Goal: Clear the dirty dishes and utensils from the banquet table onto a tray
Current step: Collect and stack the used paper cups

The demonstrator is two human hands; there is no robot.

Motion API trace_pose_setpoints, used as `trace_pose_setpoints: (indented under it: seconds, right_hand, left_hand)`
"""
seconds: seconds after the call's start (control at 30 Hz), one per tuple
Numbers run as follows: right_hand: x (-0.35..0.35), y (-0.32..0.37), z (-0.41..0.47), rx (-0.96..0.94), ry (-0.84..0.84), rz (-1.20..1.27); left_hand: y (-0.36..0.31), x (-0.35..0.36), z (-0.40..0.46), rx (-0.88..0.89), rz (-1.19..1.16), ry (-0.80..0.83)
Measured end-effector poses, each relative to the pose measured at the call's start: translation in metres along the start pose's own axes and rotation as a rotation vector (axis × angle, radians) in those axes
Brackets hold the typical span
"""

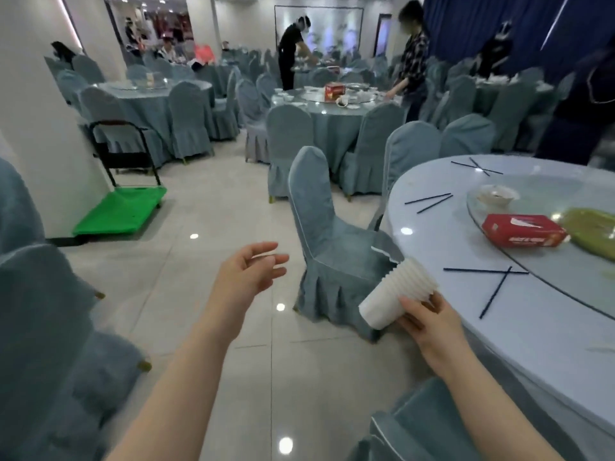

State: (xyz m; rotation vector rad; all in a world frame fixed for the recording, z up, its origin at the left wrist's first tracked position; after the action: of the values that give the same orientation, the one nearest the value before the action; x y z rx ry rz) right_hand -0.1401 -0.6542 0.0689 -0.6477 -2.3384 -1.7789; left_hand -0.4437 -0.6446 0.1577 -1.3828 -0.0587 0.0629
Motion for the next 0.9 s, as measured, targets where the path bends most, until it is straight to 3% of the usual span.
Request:
trace_pose_setpoints:
  seconds: [0.6, 0.9]
  right_hand:
    - [-0.067, 0.040, 0.250, -0.079, -0.604, -0.011]
    - [-0.109, 0.095, 0.342, -0.160, -0.725, 0.001]
  left_hand:
    - [0.113, 0.160, 0.317, -0.108, 0.016, 0.491]
    - [0.173, 0.275, 0.469, -0.135, -0.005, 0.705]
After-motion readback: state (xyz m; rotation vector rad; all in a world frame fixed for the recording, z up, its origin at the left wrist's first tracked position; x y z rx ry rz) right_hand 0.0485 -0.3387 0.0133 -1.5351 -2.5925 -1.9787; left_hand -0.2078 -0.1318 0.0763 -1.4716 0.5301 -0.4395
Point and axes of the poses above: each hand's wrist, its own z-axis towards the middle knuckle, its own x-axis out of the palm, y = z × x, the point moved 3 cm from there along z, towards the middle knuckle, and after that the axes turned 10 degrees about x, right-handed, at the moved point
